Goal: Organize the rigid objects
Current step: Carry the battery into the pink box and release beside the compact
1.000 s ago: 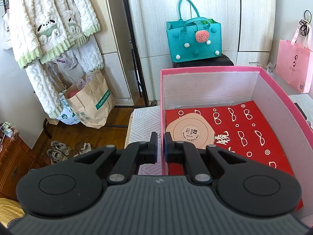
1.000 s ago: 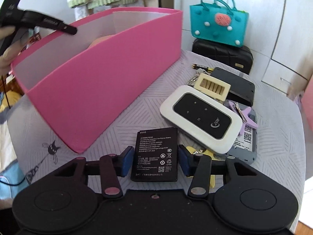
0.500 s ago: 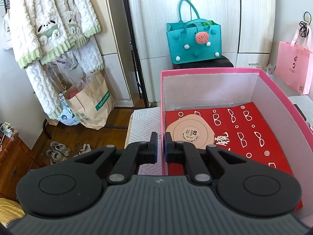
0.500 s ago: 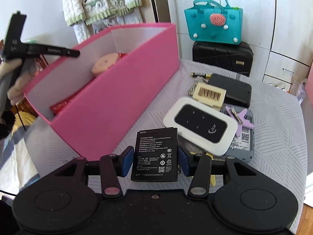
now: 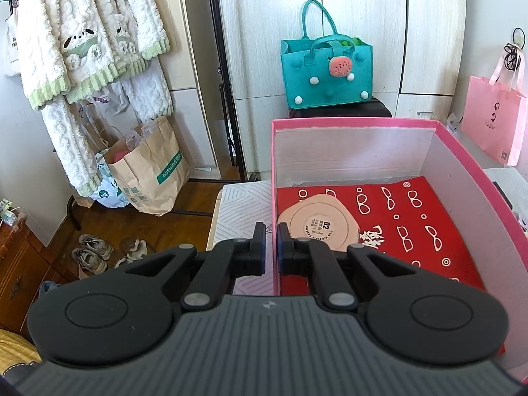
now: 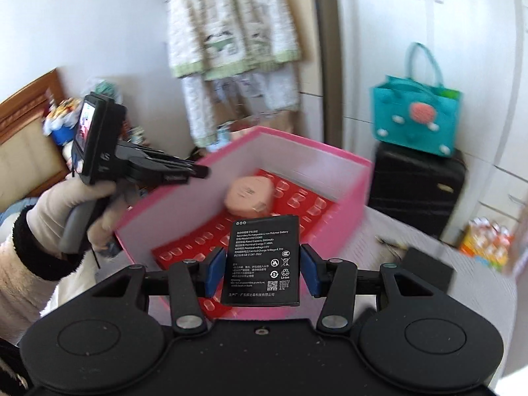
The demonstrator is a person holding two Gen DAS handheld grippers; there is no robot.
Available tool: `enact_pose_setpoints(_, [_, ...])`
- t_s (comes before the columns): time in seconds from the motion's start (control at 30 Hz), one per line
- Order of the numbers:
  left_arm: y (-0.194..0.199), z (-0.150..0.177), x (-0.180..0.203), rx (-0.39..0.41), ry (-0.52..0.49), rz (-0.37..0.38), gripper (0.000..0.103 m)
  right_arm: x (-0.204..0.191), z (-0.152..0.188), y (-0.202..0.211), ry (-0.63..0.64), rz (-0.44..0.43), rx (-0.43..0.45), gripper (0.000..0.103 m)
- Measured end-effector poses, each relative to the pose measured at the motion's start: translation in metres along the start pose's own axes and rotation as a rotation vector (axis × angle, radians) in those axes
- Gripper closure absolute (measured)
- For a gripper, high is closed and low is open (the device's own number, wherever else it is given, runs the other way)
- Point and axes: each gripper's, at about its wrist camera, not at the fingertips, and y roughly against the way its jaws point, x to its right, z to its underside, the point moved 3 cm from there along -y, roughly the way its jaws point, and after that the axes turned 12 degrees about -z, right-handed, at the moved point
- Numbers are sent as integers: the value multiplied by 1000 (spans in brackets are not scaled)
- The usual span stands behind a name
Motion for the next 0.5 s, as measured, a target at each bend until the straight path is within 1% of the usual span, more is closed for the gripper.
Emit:
enact_pose_setpoints(0.1, [0,0,0,1,5,5,96,0,-22,-33,50,5,-52,49])
enact_pose_setpoints(0.2, [-1,0,-1,-3,12,11,96,8,-43,-74,63,26,-114,49])
enact_pose_setpoints(0.37, [-2,0,-3,-10,20,18,96,36,-66,-140,7,58,-220,49])
enact_pose_setpoints(0.5, [-2,1,-4,-12,24,29,96,53,-73,-173,-44,81,-275,49])
